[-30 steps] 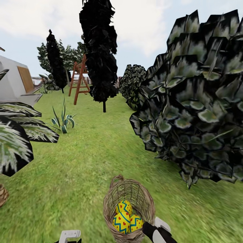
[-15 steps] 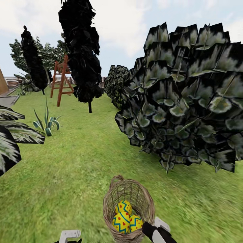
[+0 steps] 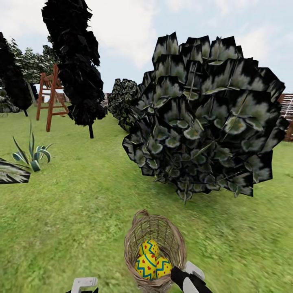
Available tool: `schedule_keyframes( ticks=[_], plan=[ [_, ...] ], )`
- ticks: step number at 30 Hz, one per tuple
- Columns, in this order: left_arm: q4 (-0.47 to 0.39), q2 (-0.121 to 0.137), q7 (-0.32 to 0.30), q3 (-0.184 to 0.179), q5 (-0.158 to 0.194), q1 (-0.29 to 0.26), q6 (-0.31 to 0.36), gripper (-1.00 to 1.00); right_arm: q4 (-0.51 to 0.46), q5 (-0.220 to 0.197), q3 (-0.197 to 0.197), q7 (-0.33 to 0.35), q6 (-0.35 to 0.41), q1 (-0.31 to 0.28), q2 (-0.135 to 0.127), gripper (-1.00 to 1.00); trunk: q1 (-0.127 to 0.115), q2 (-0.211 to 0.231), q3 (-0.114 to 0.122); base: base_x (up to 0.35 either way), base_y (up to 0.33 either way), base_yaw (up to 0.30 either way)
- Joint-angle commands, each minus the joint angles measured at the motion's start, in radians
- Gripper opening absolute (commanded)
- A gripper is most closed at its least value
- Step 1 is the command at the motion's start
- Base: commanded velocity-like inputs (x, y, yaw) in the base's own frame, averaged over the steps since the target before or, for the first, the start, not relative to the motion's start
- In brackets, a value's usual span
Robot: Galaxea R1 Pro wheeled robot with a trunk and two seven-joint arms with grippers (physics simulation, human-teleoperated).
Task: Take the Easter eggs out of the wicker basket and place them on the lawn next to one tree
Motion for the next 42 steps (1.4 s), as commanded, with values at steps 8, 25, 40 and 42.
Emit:
schedule_keyframes(
  ticks=[8, 25, 40, 42],
  plan=[
    [-0.001, 0.0, 0.004, -0.001, 0.005, 0.001, 0.006, 1.0, -0.003, -0.006, 0.007, -0.009, 0.004, -0.001, 0.0, -1.0, -0.031, 0.055, 0.024, -0.163, 0.0, -0.273],
    [-0.003, 0.0, 0.003, 0.0, 0.006, 0.001, 0.005, 1.0, -0.003, -0.006, 0.007, -0.008, 0.004, -0.001, 0.0, -1.0, -0.061, 0.111, 0.049, -0.138, 0.0, -0.273],
    [0.01, -0.001, 0.007, -0.005, -0.001, -0.001, 0.004, 1.0, -0.003, -0.006, 0.007, -0.008, 0.004, 0.0, 0.0, -1.0, -0.061, 0.111, 0.049, 0.0, 0.0, -0.218],
    [0.01, -0.001, 0.006, -0.005, -0.004, -0.002, 0.004, 1.0, -0.003, -0.006, 0.007, -0.007, 0.004, 0.0, 0.0, -1.0, -0.061, 0.111, 0.049, 0.0, 0.0, -0.004]
  ],
)
